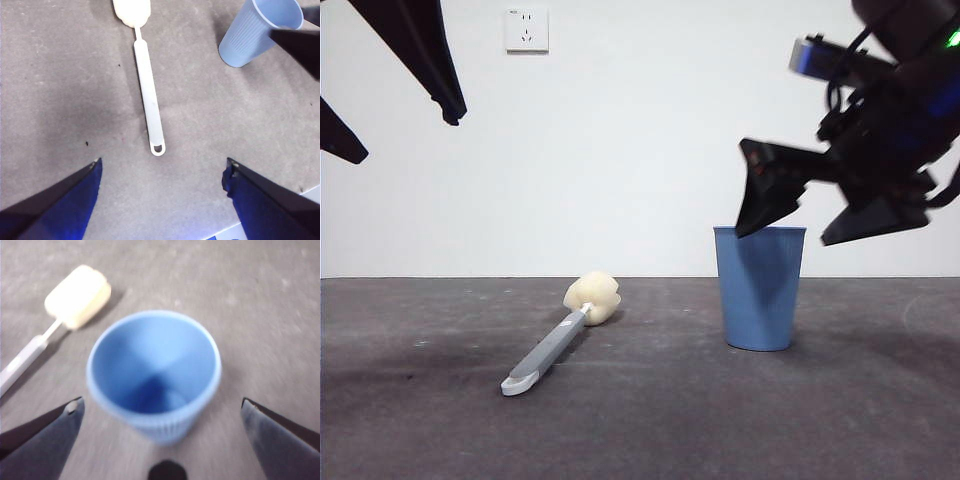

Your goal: Pick up the cup brush,pick up the cup,insert the brush into the cup,clean the cup,put the cup brush back,put the cup back to the fixed position on the table

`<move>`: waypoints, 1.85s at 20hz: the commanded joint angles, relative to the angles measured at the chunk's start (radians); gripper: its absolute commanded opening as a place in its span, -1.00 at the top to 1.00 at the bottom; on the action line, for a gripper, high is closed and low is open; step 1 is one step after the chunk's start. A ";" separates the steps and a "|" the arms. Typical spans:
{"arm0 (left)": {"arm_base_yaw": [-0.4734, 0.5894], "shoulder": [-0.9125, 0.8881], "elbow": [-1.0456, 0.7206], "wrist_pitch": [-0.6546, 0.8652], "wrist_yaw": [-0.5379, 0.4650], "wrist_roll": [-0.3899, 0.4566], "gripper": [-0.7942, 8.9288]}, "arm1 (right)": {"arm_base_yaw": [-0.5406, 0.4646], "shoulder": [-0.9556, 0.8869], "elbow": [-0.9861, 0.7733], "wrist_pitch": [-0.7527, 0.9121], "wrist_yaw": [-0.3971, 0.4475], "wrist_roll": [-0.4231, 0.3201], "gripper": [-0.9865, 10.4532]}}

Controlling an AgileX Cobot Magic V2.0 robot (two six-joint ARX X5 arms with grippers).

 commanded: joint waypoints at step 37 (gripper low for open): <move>0.054 -0.070 -0.008 0.058 0.085 0.435 0.84 | 0.116 -0.650 -0.002 -0.848 -0.334 0.227 0.83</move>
